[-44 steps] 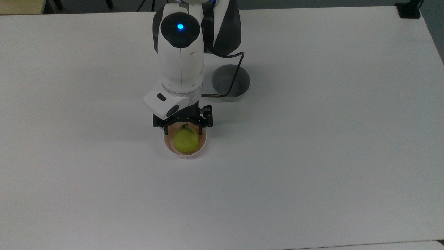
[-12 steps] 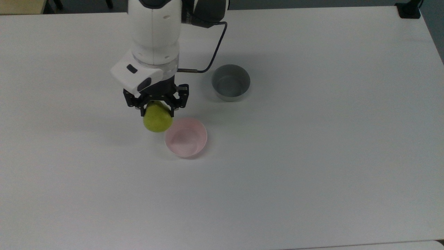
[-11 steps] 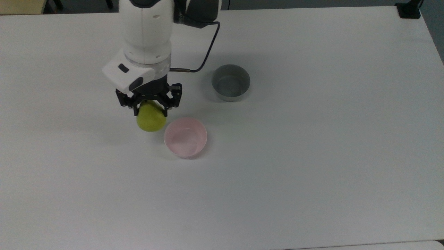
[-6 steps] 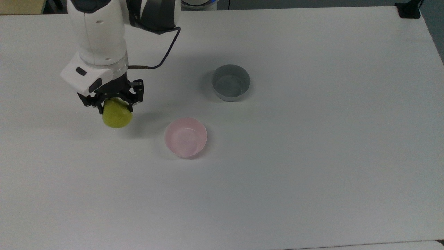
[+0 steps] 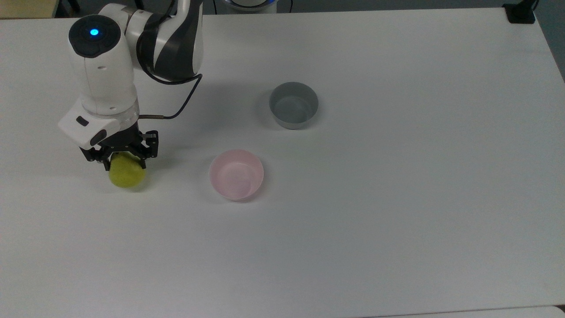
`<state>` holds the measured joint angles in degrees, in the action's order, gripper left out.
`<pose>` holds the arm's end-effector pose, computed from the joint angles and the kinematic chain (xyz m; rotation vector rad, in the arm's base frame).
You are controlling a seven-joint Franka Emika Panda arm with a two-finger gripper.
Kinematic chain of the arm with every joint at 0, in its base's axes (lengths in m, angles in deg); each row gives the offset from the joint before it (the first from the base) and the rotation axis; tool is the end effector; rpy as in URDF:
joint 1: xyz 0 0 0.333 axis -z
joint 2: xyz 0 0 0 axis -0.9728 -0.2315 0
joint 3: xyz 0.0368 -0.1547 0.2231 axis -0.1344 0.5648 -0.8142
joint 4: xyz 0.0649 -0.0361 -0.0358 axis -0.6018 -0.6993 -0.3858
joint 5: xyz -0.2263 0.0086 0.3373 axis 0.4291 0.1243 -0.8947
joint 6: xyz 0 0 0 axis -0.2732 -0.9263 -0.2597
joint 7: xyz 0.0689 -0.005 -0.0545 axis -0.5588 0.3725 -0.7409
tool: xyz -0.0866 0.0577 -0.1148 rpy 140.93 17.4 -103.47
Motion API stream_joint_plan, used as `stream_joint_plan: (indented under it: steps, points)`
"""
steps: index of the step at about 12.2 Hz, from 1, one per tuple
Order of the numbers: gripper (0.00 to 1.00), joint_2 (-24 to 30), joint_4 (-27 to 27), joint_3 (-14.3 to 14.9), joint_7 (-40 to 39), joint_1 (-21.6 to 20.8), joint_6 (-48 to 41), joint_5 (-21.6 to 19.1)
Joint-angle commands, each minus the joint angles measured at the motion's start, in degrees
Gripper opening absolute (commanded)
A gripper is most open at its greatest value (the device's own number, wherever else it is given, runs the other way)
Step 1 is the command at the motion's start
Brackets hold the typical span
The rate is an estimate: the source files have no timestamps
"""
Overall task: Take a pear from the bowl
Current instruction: 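Carry the pear away from the bowls and lower it to the table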
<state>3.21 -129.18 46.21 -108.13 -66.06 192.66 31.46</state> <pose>0.6952 -0.1896 0.2653 2.9174 0.3026 0.2103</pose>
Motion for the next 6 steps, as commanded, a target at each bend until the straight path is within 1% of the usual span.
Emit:
stream_joint_plan:
  steps: [1, 3, 4, 6]
  points:
    - [0.41, -0.8, 0.8, 0.0, -0.3, 0.1, 0.5, -0.4]
    - [0.43, -1.3, 0.8, 0.0, -0.4, 0.0, 0.7, -0.4]
    - [0.49, -1.4, 0.7, 0.0, -0.3, 0.0, 1.6, -0.4]
    - [0.53, -1.8, 0.7, 0.0, -0.3, 0.0, 3.1, -0.5]
